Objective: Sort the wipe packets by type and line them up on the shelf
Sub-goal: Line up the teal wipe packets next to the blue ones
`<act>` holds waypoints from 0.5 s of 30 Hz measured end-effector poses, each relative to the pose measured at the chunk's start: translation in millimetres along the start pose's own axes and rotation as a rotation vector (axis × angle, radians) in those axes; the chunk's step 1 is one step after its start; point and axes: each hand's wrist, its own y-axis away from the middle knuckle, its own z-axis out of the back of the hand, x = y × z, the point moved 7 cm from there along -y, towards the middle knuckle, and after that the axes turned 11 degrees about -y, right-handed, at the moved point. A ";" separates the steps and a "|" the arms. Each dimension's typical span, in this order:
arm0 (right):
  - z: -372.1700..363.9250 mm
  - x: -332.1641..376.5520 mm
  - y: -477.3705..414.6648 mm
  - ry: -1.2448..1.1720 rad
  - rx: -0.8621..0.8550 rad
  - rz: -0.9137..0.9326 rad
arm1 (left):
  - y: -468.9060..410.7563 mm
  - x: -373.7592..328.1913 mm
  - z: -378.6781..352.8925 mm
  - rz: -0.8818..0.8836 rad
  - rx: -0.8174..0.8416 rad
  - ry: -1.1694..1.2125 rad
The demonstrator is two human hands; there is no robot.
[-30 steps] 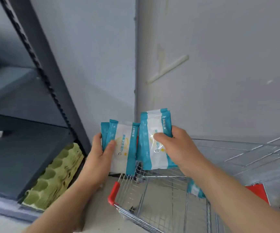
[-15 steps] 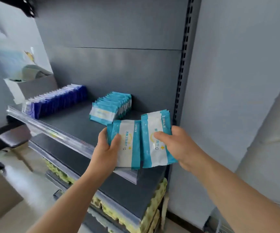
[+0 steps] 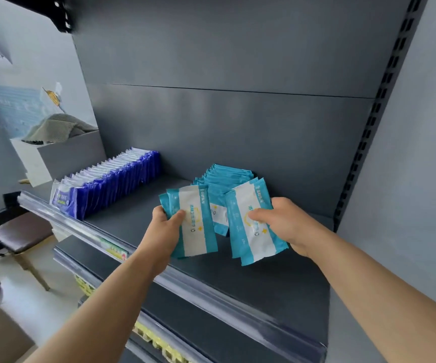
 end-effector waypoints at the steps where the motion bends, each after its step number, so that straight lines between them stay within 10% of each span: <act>1: -0.6 -1.2 -7.3 0.007 0.008 -0.013 | -10.9 1.6 -2.8 0.007 0.006 0.040; 8: -8.6 -15.5 -41.7 0.064 0.065 -0.111 | -59.5 15.2 -24.5 -0.016 0.138 0.265; 15: -14.1 -19.4 -55.6 0.121 -0.004 -0.160 | -93.9 -1.2 -1.0 -0.208 0.357 -0.161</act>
